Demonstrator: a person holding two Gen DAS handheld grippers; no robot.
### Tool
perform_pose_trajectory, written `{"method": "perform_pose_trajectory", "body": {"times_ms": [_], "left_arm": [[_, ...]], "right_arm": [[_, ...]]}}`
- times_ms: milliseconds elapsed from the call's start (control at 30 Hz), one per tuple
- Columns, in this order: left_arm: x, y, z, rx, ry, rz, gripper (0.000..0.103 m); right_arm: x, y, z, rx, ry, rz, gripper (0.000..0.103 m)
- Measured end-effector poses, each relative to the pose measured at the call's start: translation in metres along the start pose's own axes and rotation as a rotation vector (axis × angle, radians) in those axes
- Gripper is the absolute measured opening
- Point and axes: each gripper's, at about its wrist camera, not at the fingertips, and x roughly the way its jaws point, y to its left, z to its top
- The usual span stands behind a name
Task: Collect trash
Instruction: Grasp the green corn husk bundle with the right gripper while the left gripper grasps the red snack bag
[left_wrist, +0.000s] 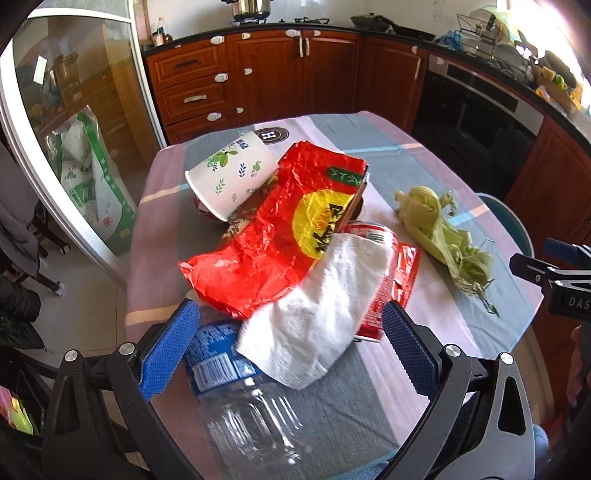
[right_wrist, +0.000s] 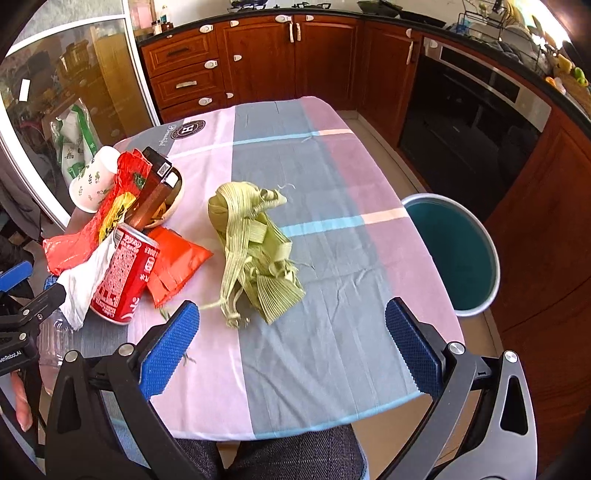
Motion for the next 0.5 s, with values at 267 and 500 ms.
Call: {"method": "perform_pose_trajectory", "body": {"times_ms": [267, 500], "left_arm": [[0.017, 0.018, 0.017, 0.0, 0.05, -0.075, 0.092], [0.031, 0.023, 0.025, 0.017, 0.082, -0.068, 0.092]], "right_arm": [[0.05, 0.011, 0.031, -0.025, 0.023, 0.103, 0.097], [0.096, 0.023, 0.049, -0.05, 0.069, 0.167, 0.084]]}}
